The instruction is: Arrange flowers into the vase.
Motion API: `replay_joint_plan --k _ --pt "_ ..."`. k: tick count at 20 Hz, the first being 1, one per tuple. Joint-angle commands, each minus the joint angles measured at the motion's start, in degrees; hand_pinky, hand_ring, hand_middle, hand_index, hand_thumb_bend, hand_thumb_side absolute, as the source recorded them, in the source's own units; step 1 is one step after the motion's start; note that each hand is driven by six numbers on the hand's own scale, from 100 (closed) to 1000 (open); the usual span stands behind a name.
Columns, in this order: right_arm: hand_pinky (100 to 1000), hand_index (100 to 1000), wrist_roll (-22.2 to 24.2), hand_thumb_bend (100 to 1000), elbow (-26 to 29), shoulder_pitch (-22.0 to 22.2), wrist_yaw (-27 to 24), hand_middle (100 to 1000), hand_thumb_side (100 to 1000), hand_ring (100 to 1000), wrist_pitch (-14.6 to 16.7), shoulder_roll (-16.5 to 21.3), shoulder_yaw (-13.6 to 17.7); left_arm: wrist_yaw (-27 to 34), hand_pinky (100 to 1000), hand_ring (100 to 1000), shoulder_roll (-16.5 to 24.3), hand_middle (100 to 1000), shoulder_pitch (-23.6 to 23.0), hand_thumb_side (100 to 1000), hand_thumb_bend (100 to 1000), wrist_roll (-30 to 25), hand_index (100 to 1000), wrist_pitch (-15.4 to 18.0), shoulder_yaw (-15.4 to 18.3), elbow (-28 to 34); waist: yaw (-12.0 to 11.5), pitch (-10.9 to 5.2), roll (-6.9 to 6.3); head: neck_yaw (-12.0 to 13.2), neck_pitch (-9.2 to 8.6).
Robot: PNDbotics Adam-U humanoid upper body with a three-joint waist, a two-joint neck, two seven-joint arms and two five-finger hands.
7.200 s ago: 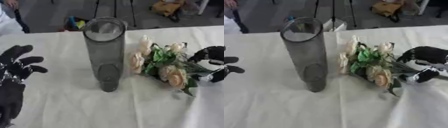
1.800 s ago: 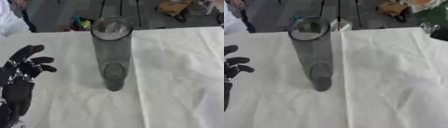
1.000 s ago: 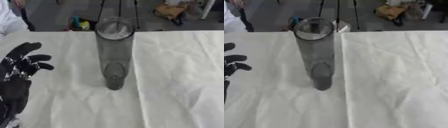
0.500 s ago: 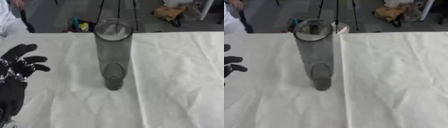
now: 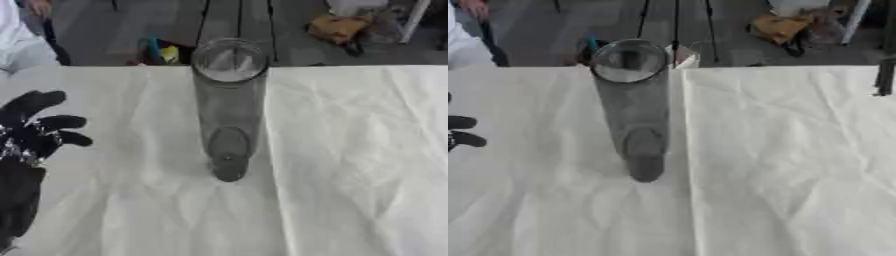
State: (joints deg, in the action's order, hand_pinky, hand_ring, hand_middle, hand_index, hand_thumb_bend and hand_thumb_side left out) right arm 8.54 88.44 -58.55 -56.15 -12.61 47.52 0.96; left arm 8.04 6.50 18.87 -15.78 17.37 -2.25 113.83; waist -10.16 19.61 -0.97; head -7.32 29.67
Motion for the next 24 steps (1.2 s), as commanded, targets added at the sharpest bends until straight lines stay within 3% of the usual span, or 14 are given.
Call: replay_joint_plan --k 1,7,18,21,24 --pt "100 100 -0.6 100 1.2 -1.7 -2.1 100 551 100 -0.6 0.7 0.3 0.5 636 737 1.0 823 0.5 1000 148 -0.2 907 0.1 -0.4 0.8 -0.1 -2.31 0.93 -0.3 -0.58" --pt "100 100 -1.0 100 1.5 -3.0 -5.8 100 552 100 -0.7 -0.8 -0.2 0.7 636 737 0.9 822 0.7 1000 148 -0.5 907 0.0 -0.5 0.8 -1.1 -2.04 1.24 -0.9 -0.88" --pt "100 100 -1.6 100 2.0 -5.1 -7.5 100 539 100 1.6 -2.6 -1.4 1.1 637 737 1.0 823 1.1 1000 150 -1.1 907 -0.5 -0.9 0.8 -2.0 -1.95 1.95 -4.4 -2.43" --pt "100 100 -2.1 100 2.1 -6.0 -10.7 100 522 100 3.8 -3.5 -1.1 1.3 637 736 1.0 823 1.3 1000 150 -1.4 907 -0.6 -1.1 0.8 -2.3 -1.94 2.14 -5.4 -3.03" --pt "100 100 -3.0 100 2.6 -6.2 -14.8 100 497 100 9.0 -3.7 -0.9 1.4 637 736 0.9 823 1.3 1000 149 -1.5 907 -0.7 -1.1 0.8 -2.6 -1.85 2.17 -5.9 -3.49"
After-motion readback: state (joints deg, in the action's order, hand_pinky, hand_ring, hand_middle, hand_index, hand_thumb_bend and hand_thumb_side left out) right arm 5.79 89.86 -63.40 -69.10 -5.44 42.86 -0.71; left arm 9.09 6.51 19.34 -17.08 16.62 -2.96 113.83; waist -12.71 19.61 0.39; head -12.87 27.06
